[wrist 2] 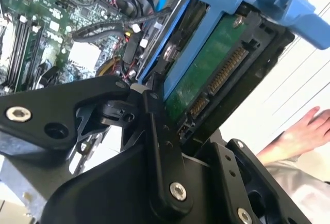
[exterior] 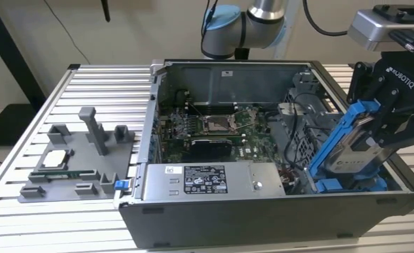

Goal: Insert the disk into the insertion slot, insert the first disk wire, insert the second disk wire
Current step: 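Insert the disk into the insertion slot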

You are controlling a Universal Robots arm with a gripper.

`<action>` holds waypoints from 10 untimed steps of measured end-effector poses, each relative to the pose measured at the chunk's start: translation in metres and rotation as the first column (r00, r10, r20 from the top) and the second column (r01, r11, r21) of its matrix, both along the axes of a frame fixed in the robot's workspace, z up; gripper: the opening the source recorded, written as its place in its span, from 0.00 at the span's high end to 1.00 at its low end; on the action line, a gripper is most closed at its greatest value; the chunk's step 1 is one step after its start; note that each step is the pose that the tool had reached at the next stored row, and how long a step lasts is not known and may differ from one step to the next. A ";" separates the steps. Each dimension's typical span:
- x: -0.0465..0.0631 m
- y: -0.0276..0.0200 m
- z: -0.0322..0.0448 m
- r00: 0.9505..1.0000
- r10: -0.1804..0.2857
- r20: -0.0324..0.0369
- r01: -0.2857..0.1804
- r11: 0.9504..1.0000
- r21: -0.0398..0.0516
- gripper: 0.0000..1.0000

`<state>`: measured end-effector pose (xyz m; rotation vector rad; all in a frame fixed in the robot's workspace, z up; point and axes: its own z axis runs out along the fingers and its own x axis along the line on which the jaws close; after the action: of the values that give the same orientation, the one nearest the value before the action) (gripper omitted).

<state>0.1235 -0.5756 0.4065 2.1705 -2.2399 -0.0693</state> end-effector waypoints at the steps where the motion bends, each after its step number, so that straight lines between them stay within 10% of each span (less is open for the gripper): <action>1: 0.000 0.0000 -0.0005 1.000 0.000 0.000 0.000 1.000 0.000 1.00; 10: 0.000 -0.0001 -0.0160 1.000 0.000 0.002 0.000 1.000 0.000 1.00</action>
<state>0.1236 -0.5757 0.3905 2.1716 -2.2405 -0.0675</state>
